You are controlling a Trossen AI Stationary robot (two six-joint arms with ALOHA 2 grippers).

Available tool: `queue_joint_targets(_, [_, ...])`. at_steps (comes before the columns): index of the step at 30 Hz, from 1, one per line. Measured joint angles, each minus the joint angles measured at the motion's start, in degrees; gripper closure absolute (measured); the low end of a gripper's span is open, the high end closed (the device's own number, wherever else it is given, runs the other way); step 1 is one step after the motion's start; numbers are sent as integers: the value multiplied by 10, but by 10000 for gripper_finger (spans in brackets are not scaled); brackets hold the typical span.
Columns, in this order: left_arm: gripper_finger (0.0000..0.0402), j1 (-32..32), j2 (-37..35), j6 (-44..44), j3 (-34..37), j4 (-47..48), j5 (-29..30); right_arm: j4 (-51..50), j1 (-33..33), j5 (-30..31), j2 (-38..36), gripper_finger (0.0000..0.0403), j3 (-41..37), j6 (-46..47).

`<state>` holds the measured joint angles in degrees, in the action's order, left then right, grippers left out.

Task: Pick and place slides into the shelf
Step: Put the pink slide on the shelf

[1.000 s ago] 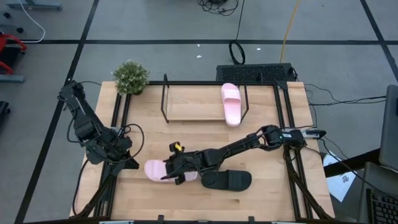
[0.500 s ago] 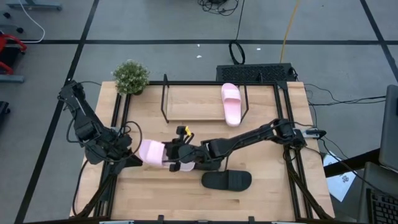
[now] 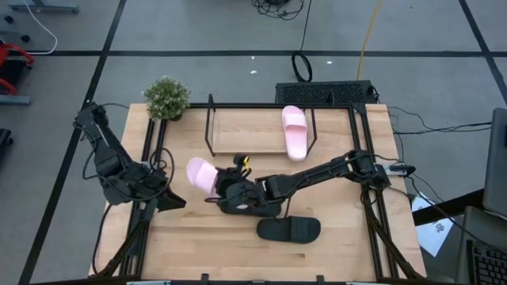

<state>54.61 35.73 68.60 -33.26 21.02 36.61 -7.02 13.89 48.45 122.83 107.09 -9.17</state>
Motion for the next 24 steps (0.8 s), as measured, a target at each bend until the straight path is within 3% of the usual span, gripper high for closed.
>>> queue_joint_targets(7, [328, 0, 1, -1, 0, -14, 10, -10, -16, 57, 0, 400, 0, 0])
queue_joint_targets(15, [328, 0, 3, -11, 0, -17, 10, -123, -20, 74, -50, 400, 0, 32])
queue_joint_targets(24, [328, 0, 3, -25, 0, -16, 14, -184, -48, 171, -110, 399, 0, 106])
